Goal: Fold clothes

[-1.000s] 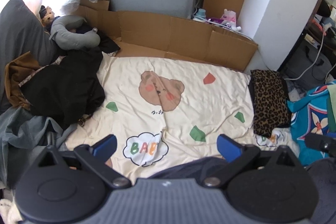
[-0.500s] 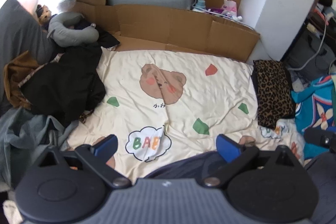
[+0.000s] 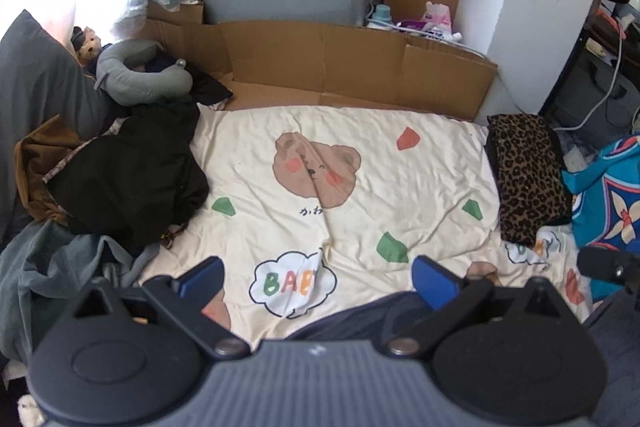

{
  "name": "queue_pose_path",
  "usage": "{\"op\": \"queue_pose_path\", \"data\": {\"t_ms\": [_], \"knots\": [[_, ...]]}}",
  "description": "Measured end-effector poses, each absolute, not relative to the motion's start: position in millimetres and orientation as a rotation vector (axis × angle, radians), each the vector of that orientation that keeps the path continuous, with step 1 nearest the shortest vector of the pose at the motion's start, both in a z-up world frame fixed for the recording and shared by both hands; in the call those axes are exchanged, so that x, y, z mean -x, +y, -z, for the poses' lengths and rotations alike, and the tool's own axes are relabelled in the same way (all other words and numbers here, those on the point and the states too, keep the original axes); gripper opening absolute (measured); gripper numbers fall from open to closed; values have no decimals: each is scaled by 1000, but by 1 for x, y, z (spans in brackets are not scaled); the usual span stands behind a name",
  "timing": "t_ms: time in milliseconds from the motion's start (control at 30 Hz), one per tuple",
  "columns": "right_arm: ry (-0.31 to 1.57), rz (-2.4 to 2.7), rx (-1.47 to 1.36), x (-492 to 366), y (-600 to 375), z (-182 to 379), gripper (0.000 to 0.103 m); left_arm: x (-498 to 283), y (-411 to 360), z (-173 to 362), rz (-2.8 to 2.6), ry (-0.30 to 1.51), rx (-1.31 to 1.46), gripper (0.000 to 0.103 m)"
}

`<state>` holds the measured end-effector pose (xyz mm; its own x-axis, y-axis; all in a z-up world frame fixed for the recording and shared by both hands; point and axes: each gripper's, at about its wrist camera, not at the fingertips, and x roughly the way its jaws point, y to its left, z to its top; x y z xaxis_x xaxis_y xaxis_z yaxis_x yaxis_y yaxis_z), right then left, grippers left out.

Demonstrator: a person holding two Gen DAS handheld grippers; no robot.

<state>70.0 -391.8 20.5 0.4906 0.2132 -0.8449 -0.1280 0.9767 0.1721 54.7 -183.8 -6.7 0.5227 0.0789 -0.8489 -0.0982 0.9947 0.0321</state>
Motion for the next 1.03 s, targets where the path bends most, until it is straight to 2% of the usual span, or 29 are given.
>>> {"op": "queue_pose_path", "data": {"t_ms": [1033], "knots": [[997,-227,-164,-66,-402,-25,95,-56,-192,7,-173,1009,-68,101]]}}
